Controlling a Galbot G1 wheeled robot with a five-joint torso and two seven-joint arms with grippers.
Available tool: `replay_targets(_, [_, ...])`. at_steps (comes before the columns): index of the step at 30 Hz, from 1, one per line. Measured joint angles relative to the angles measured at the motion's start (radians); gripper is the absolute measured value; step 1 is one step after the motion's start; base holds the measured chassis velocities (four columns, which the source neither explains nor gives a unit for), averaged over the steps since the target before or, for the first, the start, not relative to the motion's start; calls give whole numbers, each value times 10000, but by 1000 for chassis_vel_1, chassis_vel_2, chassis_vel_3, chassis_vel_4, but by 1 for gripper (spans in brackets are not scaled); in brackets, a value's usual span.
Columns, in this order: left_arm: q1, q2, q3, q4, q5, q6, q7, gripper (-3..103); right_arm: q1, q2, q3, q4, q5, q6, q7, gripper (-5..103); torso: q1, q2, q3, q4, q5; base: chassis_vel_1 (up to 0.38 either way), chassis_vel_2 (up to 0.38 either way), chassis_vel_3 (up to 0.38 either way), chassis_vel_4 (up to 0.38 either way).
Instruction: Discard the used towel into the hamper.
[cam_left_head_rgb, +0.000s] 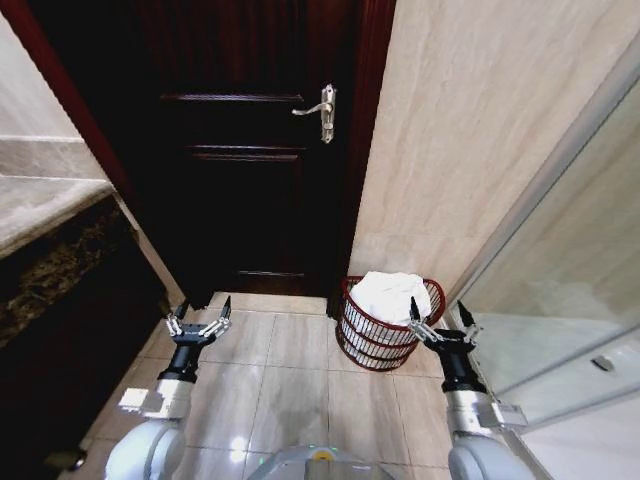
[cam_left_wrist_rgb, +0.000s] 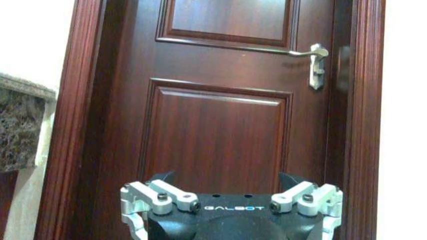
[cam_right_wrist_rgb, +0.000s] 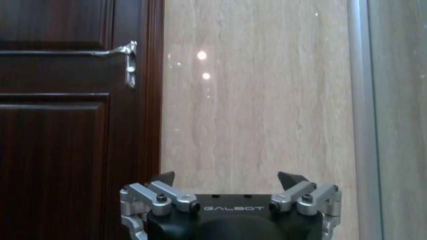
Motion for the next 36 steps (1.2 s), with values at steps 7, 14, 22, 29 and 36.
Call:
replay_targets(7, [105, 183, 64, -150, -122, 201, 69, 100, 45, -35, 406, -79, -51, -139, -109, 100, 102, 305, 207, -1, 2, 0, 0, 0, 0])
replay_targets(14, [-12, 138, 240, -195, -114, 381, 205, 100, -255, 30, 1060, -125, 344, 86, -250, 100, 205, 584, 383, -1, 1, 0, 0, 0, 0])
replay_targets(22, [0, -39, 284, -216, 78, 315, 290, 100, -419, -46, 1366, -94, 692, 275, -256, 100, 323, 894, 575, 0, 2, 0, 0, 0, 0])
replay_targets(29, [-38, -189, 202, -330, 116, 292, 344, 100, -365, -211, 1347, 23, 691, 254, -214, 100, 441, 1176, 737, 0, 2, 0, 0, 0, 0])
replay_targets(36, [-99, -249, 138, -348, 162, 326, 335, 100, -283, -326, 1322, 184, 731, 82, -116, 100, 545, 1460, 917, -1, 2, 0, 0, 0, 0])
